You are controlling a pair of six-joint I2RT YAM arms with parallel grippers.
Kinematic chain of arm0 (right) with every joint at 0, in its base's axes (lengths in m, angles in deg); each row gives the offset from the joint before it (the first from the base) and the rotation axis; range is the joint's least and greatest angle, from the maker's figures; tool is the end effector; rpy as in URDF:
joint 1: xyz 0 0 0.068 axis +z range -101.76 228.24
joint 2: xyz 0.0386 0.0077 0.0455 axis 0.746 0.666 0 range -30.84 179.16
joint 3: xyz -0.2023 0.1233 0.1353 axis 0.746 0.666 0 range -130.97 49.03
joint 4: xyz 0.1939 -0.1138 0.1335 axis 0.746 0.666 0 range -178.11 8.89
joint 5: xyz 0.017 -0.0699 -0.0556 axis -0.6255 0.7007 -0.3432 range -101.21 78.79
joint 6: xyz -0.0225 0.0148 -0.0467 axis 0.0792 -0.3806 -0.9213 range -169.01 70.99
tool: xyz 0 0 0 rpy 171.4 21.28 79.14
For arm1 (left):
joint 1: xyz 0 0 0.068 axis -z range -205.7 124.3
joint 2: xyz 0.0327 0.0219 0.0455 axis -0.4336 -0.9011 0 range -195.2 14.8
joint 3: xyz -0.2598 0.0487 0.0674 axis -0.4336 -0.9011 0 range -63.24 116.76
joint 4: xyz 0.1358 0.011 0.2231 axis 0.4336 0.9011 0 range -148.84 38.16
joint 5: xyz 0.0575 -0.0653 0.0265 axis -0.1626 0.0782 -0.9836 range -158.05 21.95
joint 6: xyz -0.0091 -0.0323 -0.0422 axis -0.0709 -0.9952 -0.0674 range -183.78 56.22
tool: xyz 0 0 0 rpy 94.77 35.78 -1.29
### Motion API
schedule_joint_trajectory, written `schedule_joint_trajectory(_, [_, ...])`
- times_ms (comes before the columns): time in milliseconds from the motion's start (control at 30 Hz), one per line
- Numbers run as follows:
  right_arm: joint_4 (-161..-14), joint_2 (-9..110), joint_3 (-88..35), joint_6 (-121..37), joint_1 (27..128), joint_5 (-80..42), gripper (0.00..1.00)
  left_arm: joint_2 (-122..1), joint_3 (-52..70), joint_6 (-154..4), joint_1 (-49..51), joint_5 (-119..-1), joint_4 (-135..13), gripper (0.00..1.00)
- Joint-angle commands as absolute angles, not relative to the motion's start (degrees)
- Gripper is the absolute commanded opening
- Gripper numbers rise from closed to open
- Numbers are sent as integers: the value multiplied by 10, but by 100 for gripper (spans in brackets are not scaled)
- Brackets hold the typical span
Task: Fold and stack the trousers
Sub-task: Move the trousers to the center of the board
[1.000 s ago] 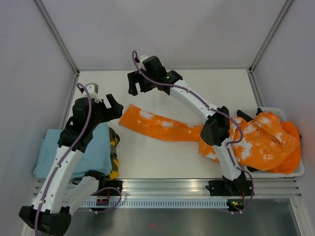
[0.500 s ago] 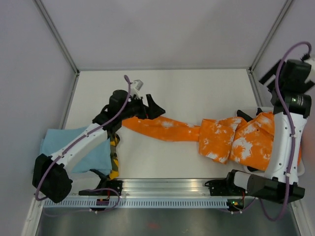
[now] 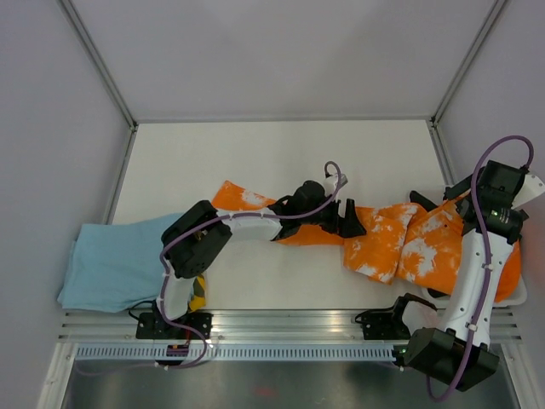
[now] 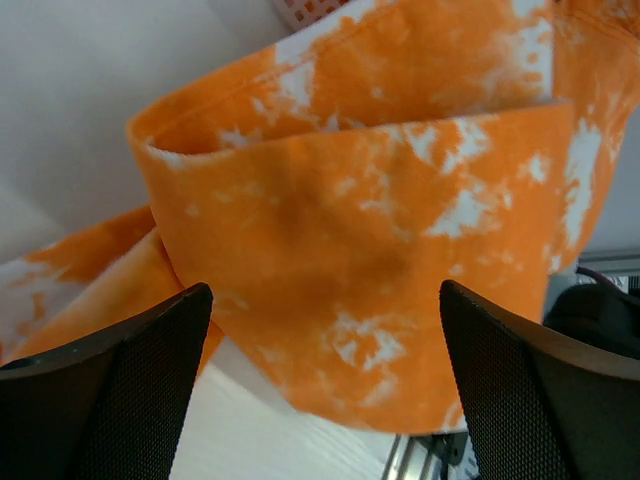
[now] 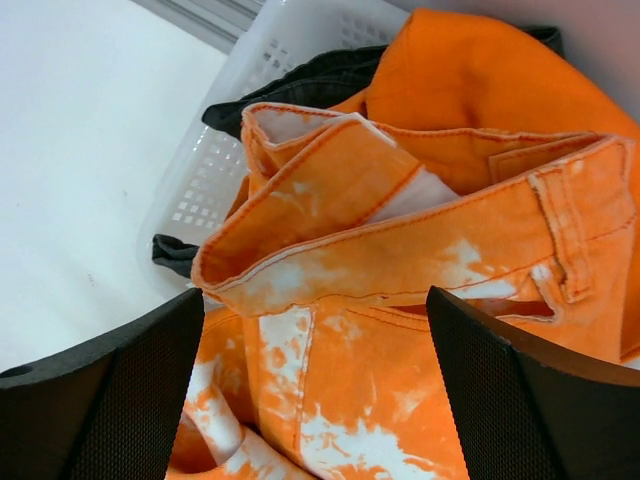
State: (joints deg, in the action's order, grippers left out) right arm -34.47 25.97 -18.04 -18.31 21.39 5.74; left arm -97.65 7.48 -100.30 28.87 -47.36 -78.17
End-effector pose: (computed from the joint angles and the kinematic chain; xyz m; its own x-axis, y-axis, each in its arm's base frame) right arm 0.1598 -0.0924 0.3629 -0.2099 0.6537 -0.7271 0.8469 0.4931 0.1988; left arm 0.2465 -0.3681 0.1984 -0.7438 0.0850 -0.6630 0.6334 0.4065 -0.6584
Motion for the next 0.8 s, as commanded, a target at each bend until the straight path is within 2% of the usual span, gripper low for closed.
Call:
schedule_joint_trajectory(0, [-364, 265, -171, -168, 213, 18, 98, -1026, 124, -1028, 282, -502, -883, 100])
schedule_joint_trajectory(367, [-377, 267, -157, -173, 215, -15, 98, -1083, 157, -1018, 280, -535, -900, 100])
schedule_joint_trajectory(633, [-378, 267, -157, -174, 216, -3, 98, -1130, 175, -1067, 278, -474, -965, 99])
schedule_joint_trajectory(767, [-377, 265, -155, -175, 216, 9, 98, -1132, 170, -1068, 278, -470, -967, 91])
